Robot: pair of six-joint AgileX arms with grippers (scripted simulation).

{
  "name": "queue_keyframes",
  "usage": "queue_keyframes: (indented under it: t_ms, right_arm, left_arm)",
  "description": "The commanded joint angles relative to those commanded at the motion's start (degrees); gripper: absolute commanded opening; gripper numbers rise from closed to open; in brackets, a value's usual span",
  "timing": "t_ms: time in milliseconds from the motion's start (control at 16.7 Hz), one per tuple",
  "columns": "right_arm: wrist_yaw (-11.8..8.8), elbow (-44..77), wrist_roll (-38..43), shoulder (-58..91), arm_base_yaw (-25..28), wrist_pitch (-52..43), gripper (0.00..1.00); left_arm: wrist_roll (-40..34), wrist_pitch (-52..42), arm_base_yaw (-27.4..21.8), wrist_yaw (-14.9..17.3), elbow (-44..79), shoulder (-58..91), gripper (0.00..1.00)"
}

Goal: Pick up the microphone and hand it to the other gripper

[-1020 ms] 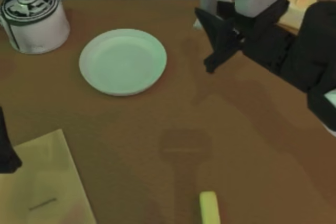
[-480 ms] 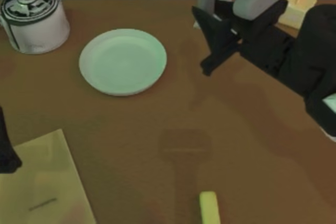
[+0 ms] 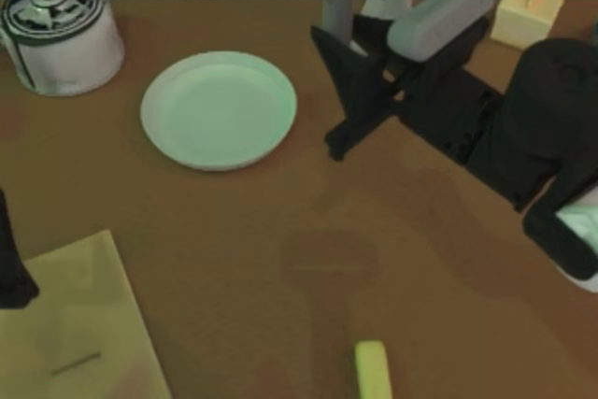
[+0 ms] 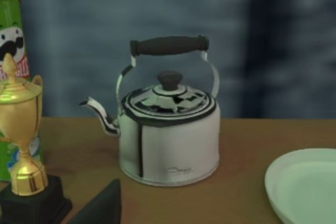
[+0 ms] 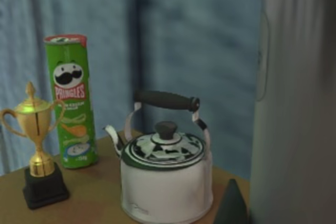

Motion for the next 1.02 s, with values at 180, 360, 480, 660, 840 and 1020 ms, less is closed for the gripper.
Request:
queue_keyframes:
  t_ms: [180, 360, 480, 660, 840, 1020]
  right_arm:
    - [-0.1, 0.1, 0.0, 0.1, -0.1, -0.1, 0.0]
    - [0.0, 0.0, 0.0, 0.0, 0.0, 0.0, 0.0]
    - [0.0, 0.0, 0.0, 0.0, 0.0, 0.0, 0.0]
    - [0.0, 0.0, 0.0, 0.0, 0.0, 0.0, 0.0]
    - [0.0, 0.0, 0.0, 0.0, 0.0, 0.0, 0.0]
    - [0.0, 0.0, 0.0, 0.0, 0.0, 0.0, 0.0]
  left_arm:
    - [0.0, 0.0, 0.0, 0.0, 0.0, 0.0, 1.0]
    - [0.0, 0.0, 0.0, 0.0, 0.0, 0.0, 1.0]
    - [0.0, 0.1, -0.1, 0.1, 0.1, 0.1, 1.0]
    - [0.1, 2.1, -1.9, 2.7, 3.0, 3.9, 1.0]
    - [0.2, 6.0, -5.4, 7.6, 8.9, 13.1, 1.0]
    - [0.5, 11.1, -9.6, 13.7, 16.4, 26.3, 1.0]
